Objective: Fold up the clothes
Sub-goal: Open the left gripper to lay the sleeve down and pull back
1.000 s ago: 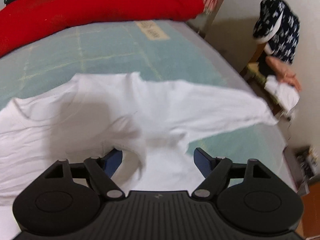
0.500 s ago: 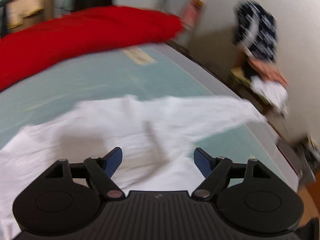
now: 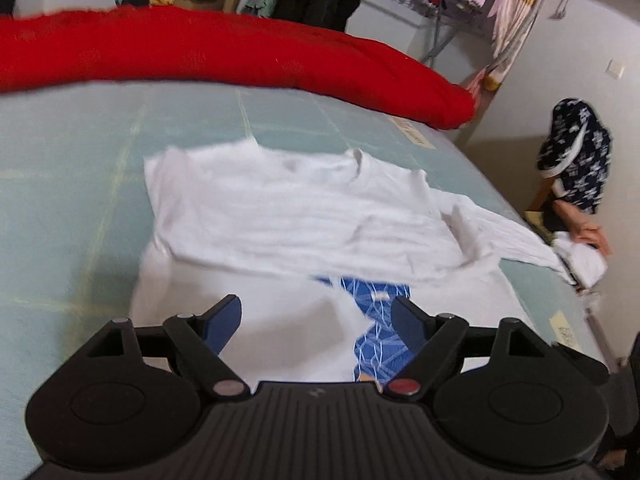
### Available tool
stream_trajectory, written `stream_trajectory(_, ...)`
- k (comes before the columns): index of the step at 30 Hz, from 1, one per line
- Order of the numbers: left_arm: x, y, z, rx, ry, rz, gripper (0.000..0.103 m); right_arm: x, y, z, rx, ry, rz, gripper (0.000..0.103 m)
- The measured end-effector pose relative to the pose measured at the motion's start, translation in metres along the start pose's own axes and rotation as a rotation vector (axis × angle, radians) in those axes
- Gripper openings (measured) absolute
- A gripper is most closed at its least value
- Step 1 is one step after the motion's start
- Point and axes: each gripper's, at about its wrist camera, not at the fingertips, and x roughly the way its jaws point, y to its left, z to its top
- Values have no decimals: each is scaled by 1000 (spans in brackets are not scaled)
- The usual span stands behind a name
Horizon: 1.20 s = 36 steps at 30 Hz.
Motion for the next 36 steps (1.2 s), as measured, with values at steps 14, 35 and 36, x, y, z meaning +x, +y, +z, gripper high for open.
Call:
stream_trajectory(14,53,30,6,-10,-180,57,86,7,2,0,-19,-26,-16,103)
stream_trajectory(35,-8,37,-12,-182,-113,47,90,10,2,-3,-27,-30,-24,103)
stream_trajectory(36,-10,33,-13,-165,-96,47,90,10,2,-3,-26,-31,-23,103)
